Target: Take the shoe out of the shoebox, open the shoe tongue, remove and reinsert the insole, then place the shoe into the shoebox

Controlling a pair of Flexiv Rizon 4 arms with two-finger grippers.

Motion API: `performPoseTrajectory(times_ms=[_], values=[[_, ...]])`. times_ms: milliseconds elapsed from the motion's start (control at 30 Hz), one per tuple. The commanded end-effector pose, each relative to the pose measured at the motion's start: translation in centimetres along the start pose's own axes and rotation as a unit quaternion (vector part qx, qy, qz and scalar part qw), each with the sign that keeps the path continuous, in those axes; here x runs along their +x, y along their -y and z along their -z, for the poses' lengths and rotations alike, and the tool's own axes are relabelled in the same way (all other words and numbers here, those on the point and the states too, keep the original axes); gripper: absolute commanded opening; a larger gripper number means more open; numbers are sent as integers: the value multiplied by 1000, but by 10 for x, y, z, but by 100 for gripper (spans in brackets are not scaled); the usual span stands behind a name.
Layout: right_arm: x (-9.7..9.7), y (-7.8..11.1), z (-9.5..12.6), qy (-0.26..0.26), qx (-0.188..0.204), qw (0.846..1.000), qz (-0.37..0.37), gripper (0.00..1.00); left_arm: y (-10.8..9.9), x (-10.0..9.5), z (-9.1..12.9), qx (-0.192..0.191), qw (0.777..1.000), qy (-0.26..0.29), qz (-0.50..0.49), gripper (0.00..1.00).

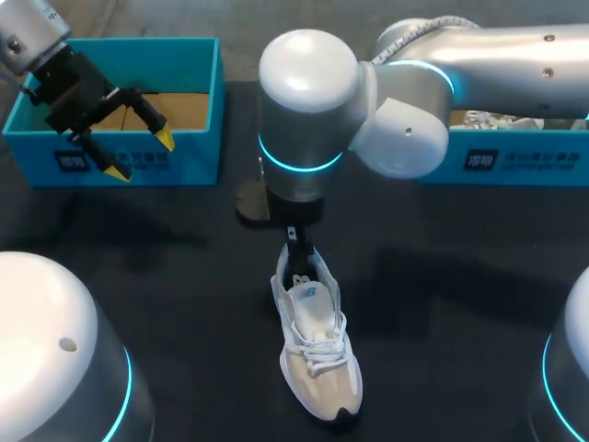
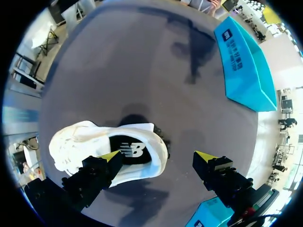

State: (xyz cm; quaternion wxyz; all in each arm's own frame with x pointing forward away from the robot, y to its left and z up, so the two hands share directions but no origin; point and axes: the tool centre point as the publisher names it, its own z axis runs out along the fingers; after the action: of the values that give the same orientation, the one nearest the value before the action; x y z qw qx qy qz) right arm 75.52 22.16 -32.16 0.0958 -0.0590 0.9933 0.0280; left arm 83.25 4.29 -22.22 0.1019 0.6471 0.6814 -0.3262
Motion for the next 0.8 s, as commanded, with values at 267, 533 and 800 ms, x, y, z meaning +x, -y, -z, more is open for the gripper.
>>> performPoseTrajectory(times_ms=[267,533,800], values=[[-14,4,-32,-12,-5,1000,10,100,1,0,0,-1,1000,-1,0,100],[-16,8,-51,-26,-13,1000,9,100,1,0,0,-1,1000,-1,0,100],[-14,15,-63,-34,-15,999,0,100,1,0,0,-1,1000,-1,0,100]])
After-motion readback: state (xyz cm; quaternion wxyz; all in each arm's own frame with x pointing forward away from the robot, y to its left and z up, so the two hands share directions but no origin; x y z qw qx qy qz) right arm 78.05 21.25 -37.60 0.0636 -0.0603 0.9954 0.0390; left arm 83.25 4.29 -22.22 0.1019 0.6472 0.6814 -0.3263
